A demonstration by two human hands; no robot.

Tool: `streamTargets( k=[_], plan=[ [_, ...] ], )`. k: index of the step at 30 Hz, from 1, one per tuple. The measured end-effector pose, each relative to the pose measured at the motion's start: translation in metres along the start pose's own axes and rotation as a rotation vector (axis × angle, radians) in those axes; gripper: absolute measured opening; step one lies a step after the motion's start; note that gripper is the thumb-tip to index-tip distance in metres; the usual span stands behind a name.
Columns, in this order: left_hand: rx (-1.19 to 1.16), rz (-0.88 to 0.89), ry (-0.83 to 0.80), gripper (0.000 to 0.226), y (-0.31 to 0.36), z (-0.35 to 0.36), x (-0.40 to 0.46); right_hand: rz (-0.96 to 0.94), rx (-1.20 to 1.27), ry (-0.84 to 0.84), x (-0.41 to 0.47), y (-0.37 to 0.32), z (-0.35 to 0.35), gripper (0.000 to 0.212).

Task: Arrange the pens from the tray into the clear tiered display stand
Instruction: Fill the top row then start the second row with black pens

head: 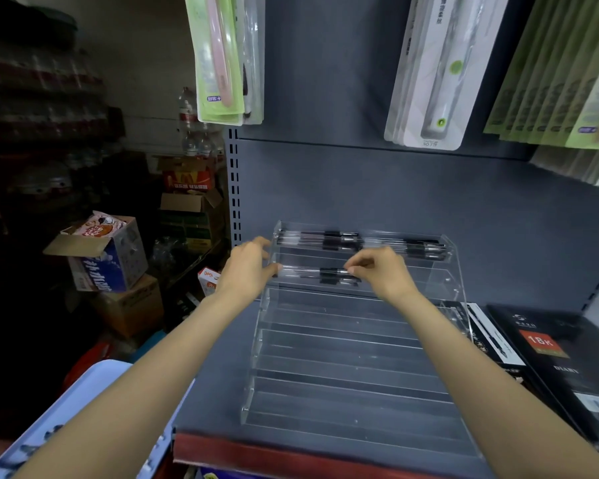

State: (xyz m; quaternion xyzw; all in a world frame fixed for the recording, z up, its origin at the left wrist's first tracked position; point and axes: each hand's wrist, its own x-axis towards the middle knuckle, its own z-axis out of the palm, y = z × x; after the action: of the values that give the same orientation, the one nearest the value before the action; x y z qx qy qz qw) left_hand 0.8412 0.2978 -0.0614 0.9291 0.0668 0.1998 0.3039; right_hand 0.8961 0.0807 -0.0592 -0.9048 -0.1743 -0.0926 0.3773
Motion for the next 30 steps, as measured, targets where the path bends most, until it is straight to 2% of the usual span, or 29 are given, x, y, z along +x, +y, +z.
streamTargets(
  k=[6,10,19,24,30],
  plan=[
    [-0.137,-0.046,-0.006,0.030,-0.010,-0.004,0.003,-0.004,-0.059,-0.079,0.000,-0.011,0.003,0.015],
    [-0.240,-0.078,-0.007,0.027,-0.015,-0.005,0.002,-0.029,-0.086,-0.116,-0.002,-0.016,0.011,0.016],
    [-0.332,0.039,-0.016,0.017,-0.041,-0.031,-0.015,-0.160,-0.046,-0.006,-0.017,-0.068,0.049,0.017],
    [-0.297,0.047,-0.059,0.014,-0.104,-0.063,-0.037,-0.177,0.019,-0.055,-0.032,-0.127,0.107,0.021],
    [-0.132,-0.088,-0.136,0.015,-0.221,-0.098,-0.062,-0.104,0.067,-0.213,-0.053,-0.187,0.212,0.024]
  ],
)
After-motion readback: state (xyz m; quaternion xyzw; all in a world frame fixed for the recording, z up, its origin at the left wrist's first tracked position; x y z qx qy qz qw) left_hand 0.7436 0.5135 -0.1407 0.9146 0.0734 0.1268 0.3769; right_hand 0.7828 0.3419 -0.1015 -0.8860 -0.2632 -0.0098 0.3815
